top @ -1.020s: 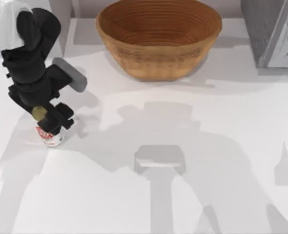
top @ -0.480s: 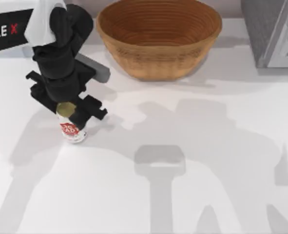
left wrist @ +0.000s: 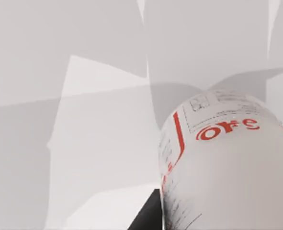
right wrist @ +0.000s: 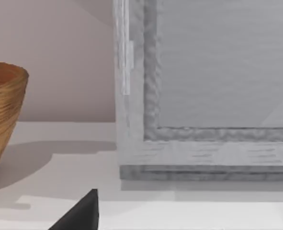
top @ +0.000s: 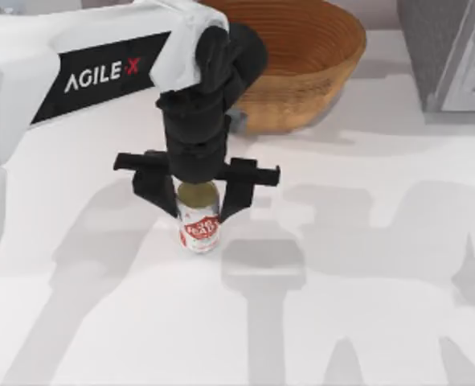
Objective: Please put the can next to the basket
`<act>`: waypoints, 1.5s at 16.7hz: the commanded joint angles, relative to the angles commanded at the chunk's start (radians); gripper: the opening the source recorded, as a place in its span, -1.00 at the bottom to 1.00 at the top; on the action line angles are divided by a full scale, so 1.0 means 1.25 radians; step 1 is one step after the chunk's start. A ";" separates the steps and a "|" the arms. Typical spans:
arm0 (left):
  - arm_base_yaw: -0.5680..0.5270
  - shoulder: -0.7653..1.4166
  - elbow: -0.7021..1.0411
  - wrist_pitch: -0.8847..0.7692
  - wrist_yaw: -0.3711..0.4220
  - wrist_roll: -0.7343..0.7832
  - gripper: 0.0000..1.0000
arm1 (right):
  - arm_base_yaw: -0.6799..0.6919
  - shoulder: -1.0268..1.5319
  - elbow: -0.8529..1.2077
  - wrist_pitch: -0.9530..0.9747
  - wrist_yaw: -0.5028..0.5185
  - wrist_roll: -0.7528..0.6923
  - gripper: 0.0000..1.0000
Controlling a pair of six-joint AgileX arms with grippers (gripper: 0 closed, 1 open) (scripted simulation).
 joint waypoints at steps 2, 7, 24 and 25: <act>-0.039 0.008 0.023 -0.011 0.000 -0.098 -1.00 | 0.000 0.000 0.000 0.000 0.000 0.000 1.00; -0.081 0.009 0.048 -0.019 -0.002 -0.193 -1.00 | 0.000 0.000 0.000 0.000 0.000 0.000 1.00; -0.080 0.013 0.029 0.004 -0.002 -0.193 -0.25 | 0.000 0.000 0.000 0.000 0.000 0.000 1.00; -0.080 0.013 0.029 0.004 -0.002 -0.193 -0.10 | 0.000 0.000 0.000 0.000 0.000 0.000 1.00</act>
